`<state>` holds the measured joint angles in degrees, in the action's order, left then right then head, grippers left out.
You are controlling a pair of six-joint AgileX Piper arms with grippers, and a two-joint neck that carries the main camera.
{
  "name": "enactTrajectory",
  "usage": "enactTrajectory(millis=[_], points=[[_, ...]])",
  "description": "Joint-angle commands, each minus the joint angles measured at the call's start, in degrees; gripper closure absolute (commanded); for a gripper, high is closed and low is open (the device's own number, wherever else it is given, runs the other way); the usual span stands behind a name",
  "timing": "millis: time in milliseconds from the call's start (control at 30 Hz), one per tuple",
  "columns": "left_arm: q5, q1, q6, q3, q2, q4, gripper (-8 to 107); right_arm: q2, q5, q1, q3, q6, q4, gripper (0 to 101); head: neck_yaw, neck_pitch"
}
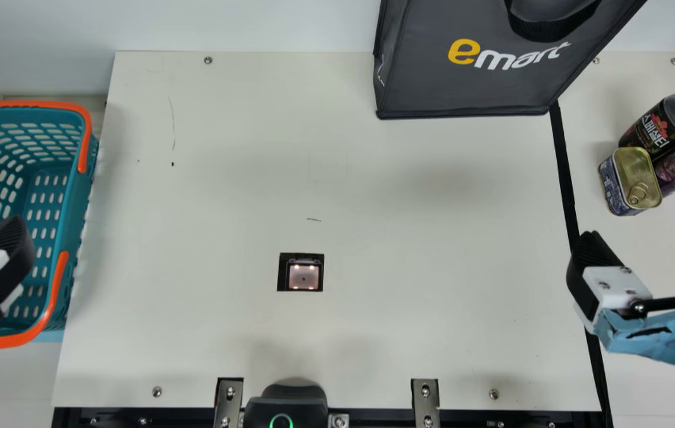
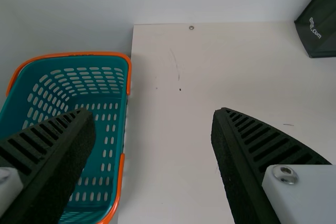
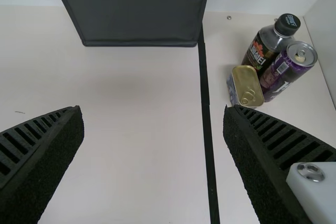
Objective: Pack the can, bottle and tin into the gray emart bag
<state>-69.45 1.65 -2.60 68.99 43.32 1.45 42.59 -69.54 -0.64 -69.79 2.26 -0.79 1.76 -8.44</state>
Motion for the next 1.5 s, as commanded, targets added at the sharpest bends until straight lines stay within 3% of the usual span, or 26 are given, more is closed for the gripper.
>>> enactTrajectory(millis=[0, 33, 400, 1467], points=[[0.00, 0.00, 0.00, 0.00, 0.00, 0.00, 9, 0.00, 0.00, 0.00, 0.00, 0.00, 0.00, 10, 1.17, 1.86], [0.00, 0.00, 0.00, 0.00, 0.00, 0.00, 9, 0.00, -0.05, 0.00, 0.00, 0.00, 0.00, 10, 3.78, 4.48], [0.00, 0.00, 0.00, 0.00, 0.00, 0.00, 9, 0.00, -0.04, 0.00, 0.00, 0.00, 0.00, 10, 18.24, 18.44], [0.00, 0.00, 0.00, 0.00, 0.00, 0.00, 9, 0.00, -0.04, 0.00, 0.00, 0.00, 0.00, 10, 18.24, 18.44]])
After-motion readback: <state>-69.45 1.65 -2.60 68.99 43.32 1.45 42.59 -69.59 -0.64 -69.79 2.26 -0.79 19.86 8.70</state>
